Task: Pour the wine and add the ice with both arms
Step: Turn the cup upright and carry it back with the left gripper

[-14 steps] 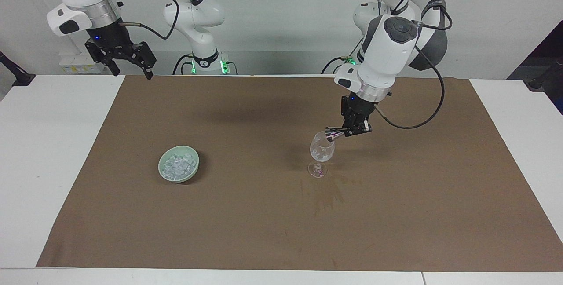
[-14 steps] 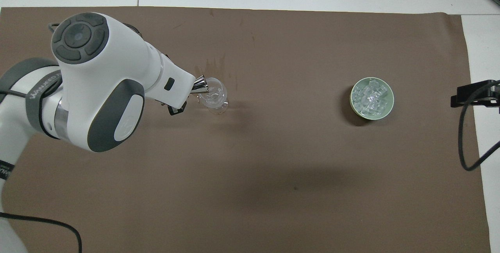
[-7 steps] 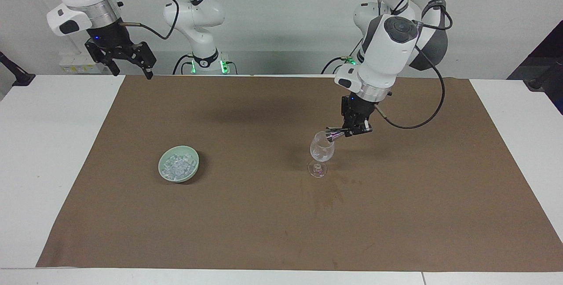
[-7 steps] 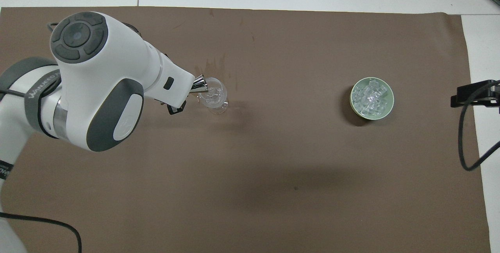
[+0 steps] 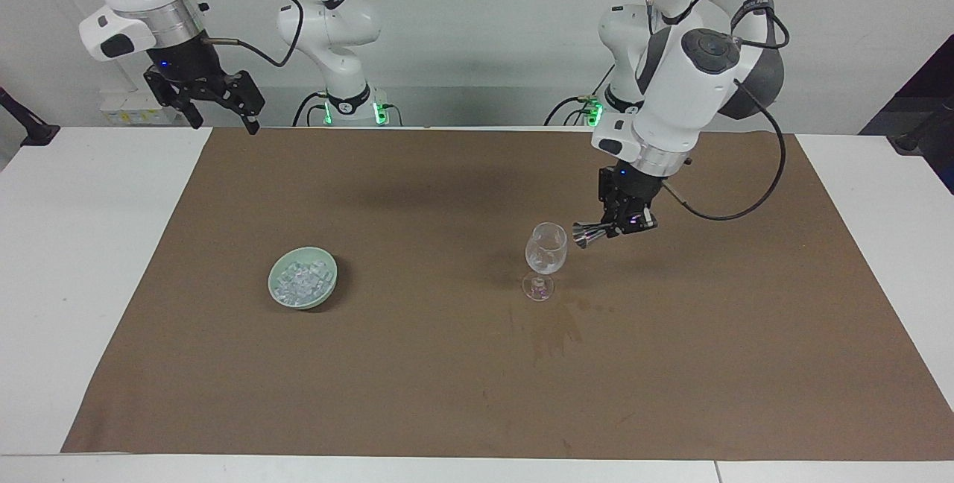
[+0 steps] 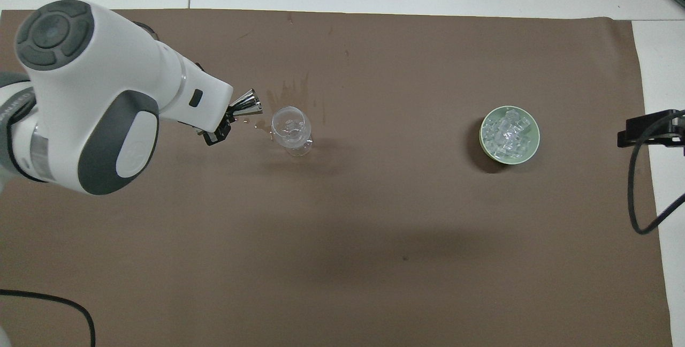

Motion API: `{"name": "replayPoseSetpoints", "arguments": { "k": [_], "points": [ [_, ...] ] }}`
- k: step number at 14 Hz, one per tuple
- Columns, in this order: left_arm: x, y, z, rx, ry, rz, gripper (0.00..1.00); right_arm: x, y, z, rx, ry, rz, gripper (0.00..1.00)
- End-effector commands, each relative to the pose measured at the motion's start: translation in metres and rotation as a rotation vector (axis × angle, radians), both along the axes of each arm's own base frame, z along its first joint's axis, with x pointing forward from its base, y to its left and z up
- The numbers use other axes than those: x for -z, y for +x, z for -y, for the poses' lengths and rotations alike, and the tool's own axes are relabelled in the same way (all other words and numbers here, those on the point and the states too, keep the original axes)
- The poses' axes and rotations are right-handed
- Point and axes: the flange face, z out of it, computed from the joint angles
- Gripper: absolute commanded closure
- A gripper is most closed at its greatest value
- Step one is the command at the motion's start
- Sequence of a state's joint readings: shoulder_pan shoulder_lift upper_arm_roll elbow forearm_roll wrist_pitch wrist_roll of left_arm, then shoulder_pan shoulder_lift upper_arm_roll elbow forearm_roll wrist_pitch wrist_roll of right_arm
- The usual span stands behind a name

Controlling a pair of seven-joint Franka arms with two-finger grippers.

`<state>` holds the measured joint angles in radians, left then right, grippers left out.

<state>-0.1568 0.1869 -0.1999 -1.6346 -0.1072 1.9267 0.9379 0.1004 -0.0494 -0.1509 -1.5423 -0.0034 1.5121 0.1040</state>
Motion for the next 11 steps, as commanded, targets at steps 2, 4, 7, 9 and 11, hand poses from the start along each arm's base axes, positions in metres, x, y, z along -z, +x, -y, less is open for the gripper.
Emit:
{"name": "replayPoseSetpoints", "arguments": {
  "k": [2, 4, 7, 9, 11],
  "points": [
    [0.011, 0.019, -0.077, 0.020, -0.236, -0.062, 1.00, -0.002, -0.003, 0.001, 0.002, 0.023, 0.011, 0.00],
    [0.024, 0.025, -0.122, 0.050, -0.398, -0.102, 1.00, -0.002, -0.003, 0.000, 0.000, 0.023, 0.011, 0.00],
    [0.046, 0.031, -0.191, 0.182, -0.569, -0.032, 1.00, -0.002, -0.003, 0.000, 0.000, 0.024, 0.011, 0.00],
    [0.084, 0.021, -0.238, 0.193, -0.730, -0.039, 1.00, -0.002, -0.003, 0.000, 0.000, 0.024, 0.011, 0.00],
    [0.114, 0.018, -0.285, 0.234, -0.821, 0.040, 1.00, -0.002, -0.003, 0.001, 0.002, 0.024, 0.011, 0.00]
  ]
}}
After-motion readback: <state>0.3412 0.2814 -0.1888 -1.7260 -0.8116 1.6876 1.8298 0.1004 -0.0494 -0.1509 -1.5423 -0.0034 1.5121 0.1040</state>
